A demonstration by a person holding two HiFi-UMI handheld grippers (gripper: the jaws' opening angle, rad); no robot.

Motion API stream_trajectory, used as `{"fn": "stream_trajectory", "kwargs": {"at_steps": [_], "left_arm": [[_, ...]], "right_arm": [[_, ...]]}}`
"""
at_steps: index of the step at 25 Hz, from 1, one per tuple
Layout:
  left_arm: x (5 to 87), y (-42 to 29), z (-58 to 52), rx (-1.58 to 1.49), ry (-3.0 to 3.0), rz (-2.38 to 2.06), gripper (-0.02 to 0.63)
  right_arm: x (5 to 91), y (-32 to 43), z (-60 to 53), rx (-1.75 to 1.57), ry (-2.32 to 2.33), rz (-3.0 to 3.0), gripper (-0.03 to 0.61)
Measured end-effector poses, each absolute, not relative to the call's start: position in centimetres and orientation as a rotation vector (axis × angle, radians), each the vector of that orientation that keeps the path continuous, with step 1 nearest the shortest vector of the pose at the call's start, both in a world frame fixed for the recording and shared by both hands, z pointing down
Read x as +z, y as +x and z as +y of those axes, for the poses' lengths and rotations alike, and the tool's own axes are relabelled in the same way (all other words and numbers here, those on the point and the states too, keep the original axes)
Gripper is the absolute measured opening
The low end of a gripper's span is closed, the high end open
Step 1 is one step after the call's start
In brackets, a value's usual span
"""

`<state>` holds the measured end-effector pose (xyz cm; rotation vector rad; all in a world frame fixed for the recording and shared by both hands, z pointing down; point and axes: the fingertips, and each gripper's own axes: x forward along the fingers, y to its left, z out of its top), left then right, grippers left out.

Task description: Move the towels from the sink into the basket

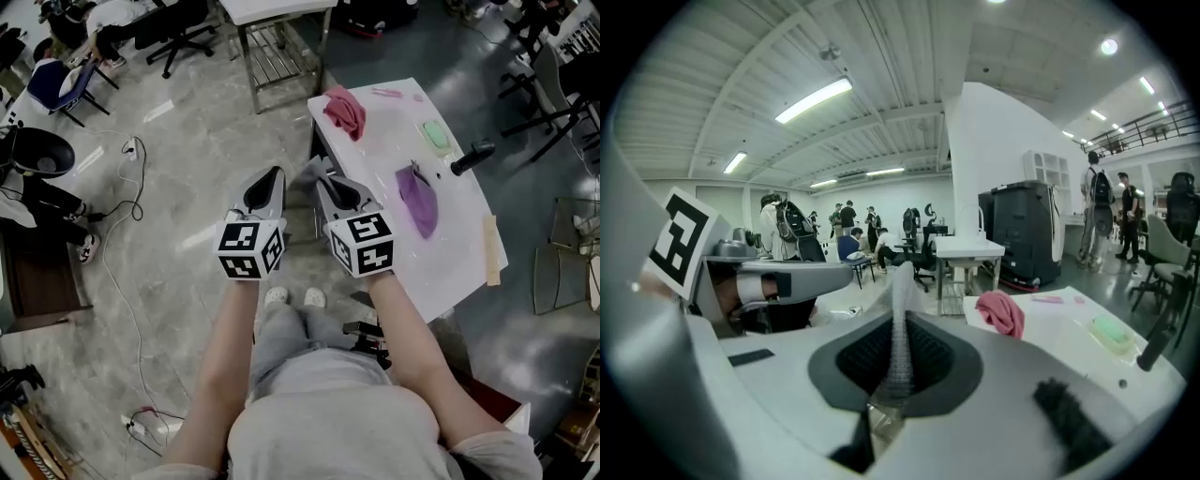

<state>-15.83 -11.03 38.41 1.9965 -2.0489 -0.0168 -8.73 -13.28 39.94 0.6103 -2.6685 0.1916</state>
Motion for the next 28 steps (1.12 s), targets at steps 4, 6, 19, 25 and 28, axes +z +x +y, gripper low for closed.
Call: {"fn": "stream_trajectory", "kwargs": {"at_steps": [4,6,19,25,28], "left_arm": [[39.4,-16.9,-11.1,0.002,2.001,-2.028,0.005],[40.2,-17.5,-11.2,0.015,2.004,-2.004,0.005],[48.9,-22.5,-11.7,-0.025,1.918,-1.898,0.005],[53.7,-24.2,-12.9,0.05,1.933,-1.878,0.005],[56.1,-24.6,-13.7,0.085,1.94,-1.849,0.005]], "right_arm": [[41.2,-9.5,-13.3,0.212,0.618,-2.647,0.029],[42.0,-10.2,-13.5,0.237,0.636,-2.641,0.029],[50.7,-14.8,-14.1,0.35,0.649,-2.562,0.029],[55.6,-17.3,-15.0,0.366,0.637,-2.503,0.029],[58.3,-18.1,-15.3,0.404,0.637,-2.48,0.029]]}}
